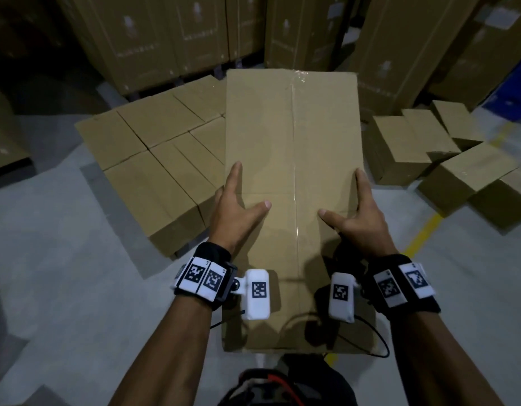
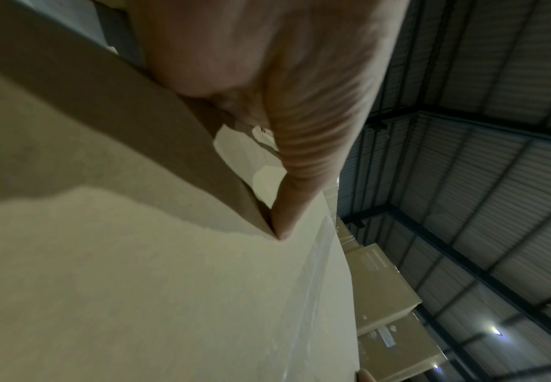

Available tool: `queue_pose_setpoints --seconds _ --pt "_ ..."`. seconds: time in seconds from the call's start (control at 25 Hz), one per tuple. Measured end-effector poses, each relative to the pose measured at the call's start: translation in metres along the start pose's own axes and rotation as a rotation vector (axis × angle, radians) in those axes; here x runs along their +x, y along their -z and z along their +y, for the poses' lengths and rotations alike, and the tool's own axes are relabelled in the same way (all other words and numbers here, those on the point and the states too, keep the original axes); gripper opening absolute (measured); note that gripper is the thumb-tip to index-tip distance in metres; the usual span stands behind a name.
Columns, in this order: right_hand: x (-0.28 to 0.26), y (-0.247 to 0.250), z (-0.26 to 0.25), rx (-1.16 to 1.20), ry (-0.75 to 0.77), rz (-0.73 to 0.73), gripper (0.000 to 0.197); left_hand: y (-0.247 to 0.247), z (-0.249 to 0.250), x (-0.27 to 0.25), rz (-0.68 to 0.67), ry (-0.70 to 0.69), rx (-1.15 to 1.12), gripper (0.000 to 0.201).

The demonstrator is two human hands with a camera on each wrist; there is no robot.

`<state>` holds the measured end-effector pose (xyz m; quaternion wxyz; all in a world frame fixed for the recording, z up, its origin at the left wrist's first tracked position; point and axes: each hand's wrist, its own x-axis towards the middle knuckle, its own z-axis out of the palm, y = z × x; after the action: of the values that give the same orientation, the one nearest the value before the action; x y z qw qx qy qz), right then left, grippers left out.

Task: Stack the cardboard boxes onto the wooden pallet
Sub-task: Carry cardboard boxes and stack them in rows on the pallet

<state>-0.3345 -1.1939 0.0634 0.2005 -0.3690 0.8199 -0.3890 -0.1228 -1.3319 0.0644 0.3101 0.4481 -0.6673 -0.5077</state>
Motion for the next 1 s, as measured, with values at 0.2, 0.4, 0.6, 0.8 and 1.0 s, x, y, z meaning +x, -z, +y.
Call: queue_pose_setpoints --seconds 0.2,0.4,0.6,0.8,1.0 --pt "0.117 -0.004 0.019 0.021 0.026 -0.034 0.114 -0.045 0.000 0.101 0.050 0.039 0.043 0.096" --pt "0.257 0.011 0.028 0.005 0.053 -0.127 0.106 -0.095 0.018 0.212 0.105 0.109 0.059 0.096" --pt "0.367 0.027 0.013 -0.030 0.058 -0.189 0.107 -0.120 0.039 0.306 0.139 0.109 0.067 0.097" --pt "0.457 0.024 0.007 -0.027 0.065 -0.220 0.106 -0.140 0.036 0.397 0.147 0.116 0.058 0.097" --pt "0.566 0.000 0.000 -0.055 0.037 -0.239 0.106 -0.155 0.016 0.508 0.136 0.144 0.035 0.099"
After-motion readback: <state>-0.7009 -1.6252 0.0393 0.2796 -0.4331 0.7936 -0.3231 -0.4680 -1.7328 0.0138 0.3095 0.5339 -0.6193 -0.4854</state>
